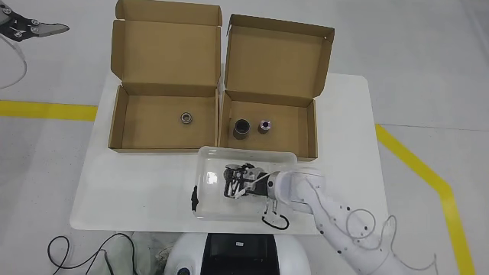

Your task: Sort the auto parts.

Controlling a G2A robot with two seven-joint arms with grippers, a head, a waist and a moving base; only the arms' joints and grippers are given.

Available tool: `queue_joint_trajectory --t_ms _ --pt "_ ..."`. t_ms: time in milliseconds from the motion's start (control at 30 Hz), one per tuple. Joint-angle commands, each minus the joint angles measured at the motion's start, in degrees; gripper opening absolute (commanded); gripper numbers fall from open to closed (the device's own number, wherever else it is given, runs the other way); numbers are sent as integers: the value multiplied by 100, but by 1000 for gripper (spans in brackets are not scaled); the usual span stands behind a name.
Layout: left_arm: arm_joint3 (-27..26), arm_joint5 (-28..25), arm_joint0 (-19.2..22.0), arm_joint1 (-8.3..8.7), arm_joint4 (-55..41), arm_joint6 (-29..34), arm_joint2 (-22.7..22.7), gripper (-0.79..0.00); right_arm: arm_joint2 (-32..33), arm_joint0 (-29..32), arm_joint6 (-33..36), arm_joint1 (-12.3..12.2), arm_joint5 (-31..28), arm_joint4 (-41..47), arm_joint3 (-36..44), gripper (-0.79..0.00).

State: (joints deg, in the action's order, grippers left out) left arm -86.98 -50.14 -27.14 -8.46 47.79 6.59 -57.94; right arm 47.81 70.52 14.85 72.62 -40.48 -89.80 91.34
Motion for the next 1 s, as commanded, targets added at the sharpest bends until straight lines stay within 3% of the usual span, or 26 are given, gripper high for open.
queue_joint_trajectory --t_ms 0,100,600,633,700,767,833,900,967 --pt "0 0 0 0 0 0 0 0 60 51 -272 -24 -1 1 -35 -785" --pt "0 0 0 0 0 0 0 0 95 72 -335 -42 45 -40 -134 -785" --pt "0 0 0 0 0 0 0 0 -377 -337 980 150 240 558 -553 -785" --pt "0 0 0 0 0 0 0 0 -411 -372 1033 166 255 587 -583 -757" --pt "0 0 0 0 0 0 0 0 -468 -437 1099 193 280 641 -641 -542" --pt "0 0 0 0 0 0 0 0 -502 -479 1111 210 294 670 -676 -400" --pt "0 0 0 0 0 0 0 0 -543 -512 1103 223 309 658 -696 -117" --pt "0 0 0 0 0 0 0 0 -567 -516 1086 225 309 620 -696 -99" --pt "0 0 0 0 0 0 0 0 -578 -509 1104 223 334 586 -687 -142"
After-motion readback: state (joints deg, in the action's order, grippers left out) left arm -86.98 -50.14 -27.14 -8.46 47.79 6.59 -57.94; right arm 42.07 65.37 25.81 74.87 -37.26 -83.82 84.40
